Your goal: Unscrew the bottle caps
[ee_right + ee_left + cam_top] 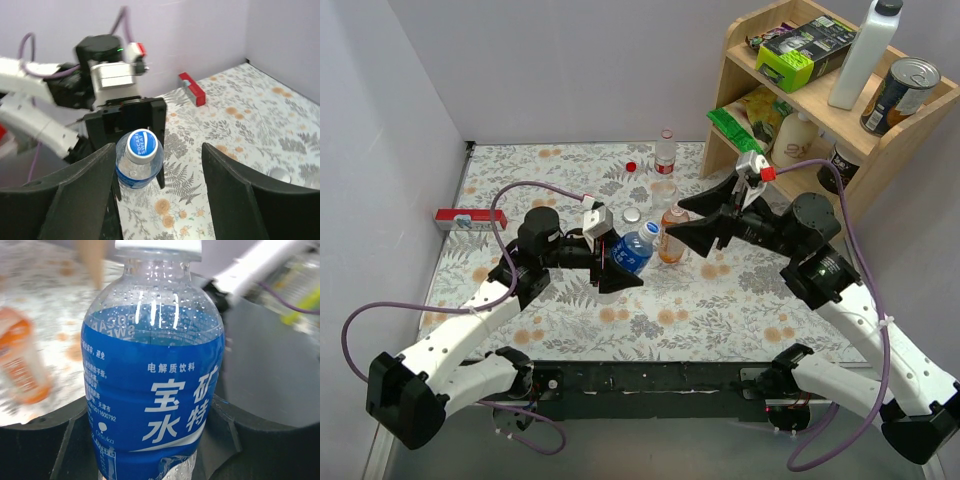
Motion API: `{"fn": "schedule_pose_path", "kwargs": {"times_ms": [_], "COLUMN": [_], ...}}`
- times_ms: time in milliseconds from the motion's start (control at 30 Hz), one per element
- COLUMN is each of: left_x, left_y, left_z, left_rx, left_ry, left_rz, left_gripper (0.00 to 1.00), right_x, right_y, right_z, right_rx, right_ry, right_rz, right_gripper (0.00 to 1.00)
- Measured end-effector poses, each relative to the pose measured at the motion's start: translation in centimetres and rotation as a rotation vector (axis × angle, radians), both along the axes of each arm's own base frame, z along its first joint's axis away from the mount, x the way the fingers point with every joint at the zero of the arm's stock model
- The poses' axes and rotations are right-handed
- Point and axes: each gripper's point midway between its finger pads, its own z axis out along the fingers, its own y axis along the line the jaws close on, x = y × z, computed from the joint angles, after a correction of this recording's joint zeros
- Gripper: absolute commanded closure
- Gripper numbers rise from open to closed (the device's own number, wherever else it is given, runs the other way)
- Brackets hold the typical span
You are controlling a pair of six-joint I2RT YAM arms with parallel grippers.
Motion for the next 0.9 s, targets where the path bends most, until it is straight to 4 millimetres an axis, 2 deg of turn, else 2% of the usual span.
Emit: {"fn": "schedule_pose_path", "kwargs": {"times_ms": [100,200,300,533,767,900], "left_x": [2.4,4.4,5.8,6.9,6.8,6.7], "left_y": [0.4,0.9,1.4,1.8,1.7,1.6], "left_z": [-0.4,-1.0,-1.6,-2.2,-2.2,-2.3], "left_rx": [0.018,0.042,0.063,0.088,0.090,0.092], "left_ry": [-0.032,-0.043,-0.046,-0.043,-0.045,-0.044], "left_rz": [0.165,0.288,0.375,0.445,0.449,0.443], "left_gripper": [0.74,0.74,0.74,0.74,0.75,0.75], "right_x": [1.7,1.8,1.7,2.9,4.0,4.3], "right_y": [-0.1,0.7,1.6,3.3,4.1,4.5], "right_z": [-1.4,-3.2,-3.9,-4.4,-5.6,-5.5], "right_rx": [0.027,0.032,0.041,0.071,0.054,0.052], "right_ry": [0.118,0.204,0.251,0.301,0.339,0.343], "right_rz": [-0.127,-0.180,-0.209,-0.251,-0.273,-0.272], "right_gripper": [0.25,0.25,0.28,0.30,0.34,0.36]}}
